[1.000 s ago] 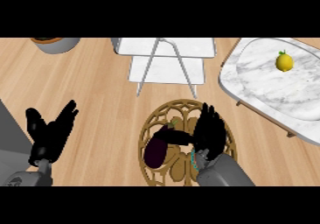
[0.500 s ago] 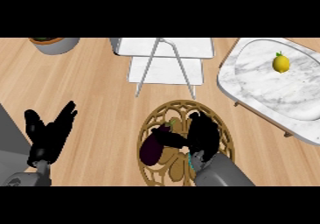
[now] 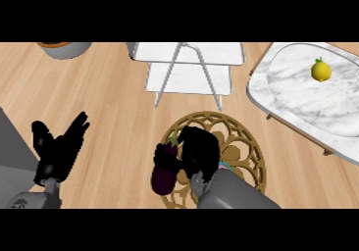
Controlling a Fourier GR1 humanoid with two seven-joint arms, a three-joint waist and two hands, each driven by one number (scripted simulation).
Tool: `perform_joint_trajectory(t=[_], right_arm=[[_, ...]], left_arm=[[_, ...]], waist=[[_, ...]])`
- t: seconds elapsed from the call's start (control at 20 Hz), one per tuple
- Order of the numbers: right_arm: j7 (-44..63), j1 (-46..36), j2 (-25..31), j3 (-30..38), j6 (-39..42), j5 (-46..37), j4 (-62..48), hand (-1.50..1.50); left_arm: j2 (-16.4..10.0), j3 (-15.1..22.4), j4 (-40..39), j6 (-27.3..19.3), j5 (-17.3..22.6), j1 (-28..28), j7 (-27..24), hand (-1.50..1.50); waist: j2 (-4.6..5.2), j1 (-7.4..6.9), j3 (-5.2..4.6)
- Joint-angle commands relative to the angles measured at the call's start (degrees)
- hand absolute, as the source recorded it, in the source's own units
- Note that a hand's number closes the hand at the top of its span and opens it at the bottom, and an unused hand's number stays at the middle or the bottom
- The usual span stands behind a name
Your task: Pick the eggplant from the placemat and place it in the tiered shelf
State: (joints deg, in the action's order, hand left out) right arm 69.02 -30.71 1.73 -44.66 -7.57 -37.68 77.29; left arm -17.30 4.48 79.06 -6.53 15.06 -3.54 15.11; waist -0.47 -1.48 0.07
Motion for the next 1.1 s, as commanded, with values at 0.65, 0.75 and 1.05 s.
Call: perform_joint_trajectory(t=[0.65,0.75,1.05], right_arm=[[9.8,-33.3,-1.7,-3.2,-10.8,0.1,8.6,1.5],[12.8,-36.8,-1.7,-0.4,-6.7,0.3,10.5,1.5],[14.9,-47.3,-1.7,9.5,0.7,-0.3,7.6,1.5]], left_arm=[[0.8,-0.5,-3.2,1.2,-0.6,0.7,-0.3,0.0],[0.8,-1.5,-3.8,0.9,0.2,-0.8,1.0,0.0],[0.2,-2.3,-4.1,1.6,0.4,-0.8,1.1,0.0]], waist=[[-0.32,0.28,-0.2],[-0.36,1.14,-0.19],[-0.25,1.81,-0.2]])
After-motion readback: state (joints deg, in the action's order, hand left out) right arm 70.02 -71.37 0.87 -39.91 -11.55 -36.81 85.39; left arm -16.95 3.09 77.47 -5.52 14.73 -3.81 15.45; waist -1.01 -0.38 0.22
